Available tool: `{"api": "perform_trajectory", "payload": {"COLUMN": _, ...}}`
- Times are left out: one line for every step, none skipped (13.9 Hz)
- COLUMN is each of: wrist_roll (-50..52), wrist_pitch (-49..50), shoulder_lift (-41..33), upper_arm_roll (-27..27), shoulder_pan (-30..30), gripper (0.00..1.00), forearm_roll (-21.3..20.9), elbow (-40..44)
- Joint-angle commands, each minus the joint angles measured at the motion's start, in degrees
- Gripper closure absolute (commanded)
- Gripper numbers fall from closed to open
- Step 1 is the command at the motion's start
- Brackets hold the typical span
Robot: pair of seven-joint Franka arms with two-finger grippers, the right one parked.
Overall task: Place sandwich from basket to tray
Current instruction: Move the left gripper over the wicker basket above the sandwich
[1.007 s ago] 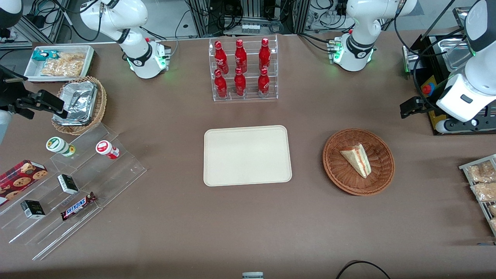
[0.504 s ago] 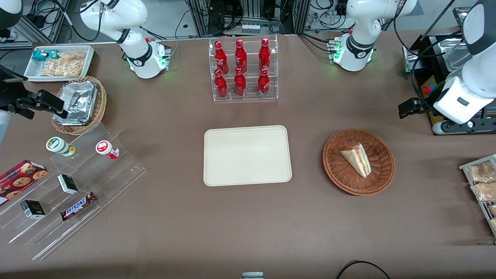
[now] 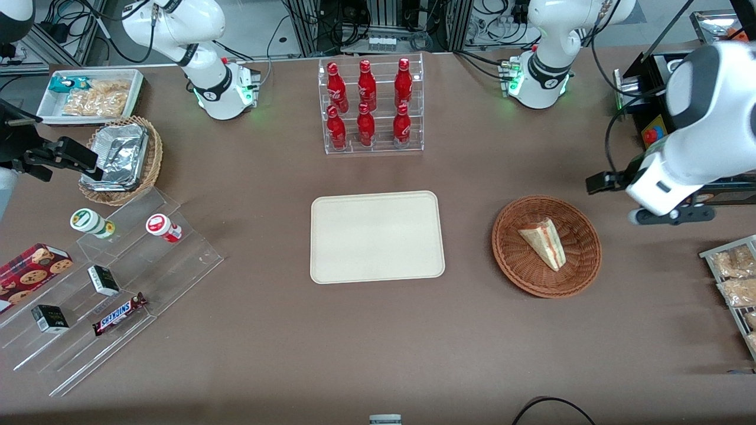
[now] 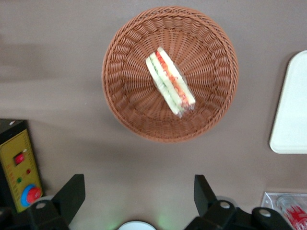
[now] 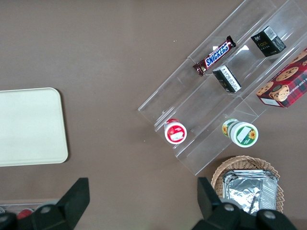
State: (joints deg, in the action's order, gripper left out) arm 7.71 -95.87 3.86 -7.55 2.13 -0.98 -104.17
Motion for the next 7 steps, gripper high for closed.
{"api": "perform_trajectory", "payload": {"wrist_roll": -0.4, "wrist_pitch": -5.3, "shoulder_lift": -2.3, "upper_arm_roll": -0.3, "shoulder_pan": 0.1, "gripper": 0.0, "forearm_roll": -0.7, "elbow": -6.8}}
{"api": "perform_trajectory", "payload": {"wrist_roll": -0.4, "wrist_pitch": -7.4, "shoulder_lift": -2.3, "upper_arm_roll": -0.4, "shoulder_pan": 0.1, "gripper": 0.0, "forearm_roll": -0.7, "elbow": -8.6}}
{"api": "perform_trajectory", "payload": {"wrist_roll": -0.2, "wrist_pitch": -10.1, "shoulder_lift": -2.4, "upper_arm_roll": -0.3, "shoulder_pan": 0.1, "gripper": 0.0, "forearm_roll": -0.7, "elbow": -10.9}}
{"api": "perform_trajectory", "payload": {"wrist_roll": 0.3, "wrist_pitch": -13.2, "shoulder_lift": -2.5, "upper_arm_roll": -0.4, "shoulder_pan": 0.0, "gripper": 0.0, "forearm_roll": -0.7, "elbow": -13.1}}
{"api": "perform_trajectory", "payload": {"wrist_roll": 0.7, "wrist_pitch": -15.6, "shoulder_lift": -2.6, "upper_arm_roll": -0.5, "shoulder_pan": -0.5, "gripper": 0.0, "forearm_roll": -0.7, "elbow": -15.1}}
{"api": "perform_trajectory", "payload": {"wrist_roll": 2.5, "wrist_pitch": -17.8, "shoulder_lift": -2.9, "upper_arm_roll": -0.5, "shoulder_pan": -0.7, "gripper": 0.0, "forearm_roll": -0.9, "elbow": -16.7}}
{"api": "perform_trajectory", "payload": {"wrist_roll": 4.8, "wrist_pitch": -20.2, "shoulder_lift": -3.0, "upper_arm_roll": -0.5, "shoulder_pan": -0.7, "gripper": 0.0, "forearm_roll": -1.0, "elbow": -18.3}}
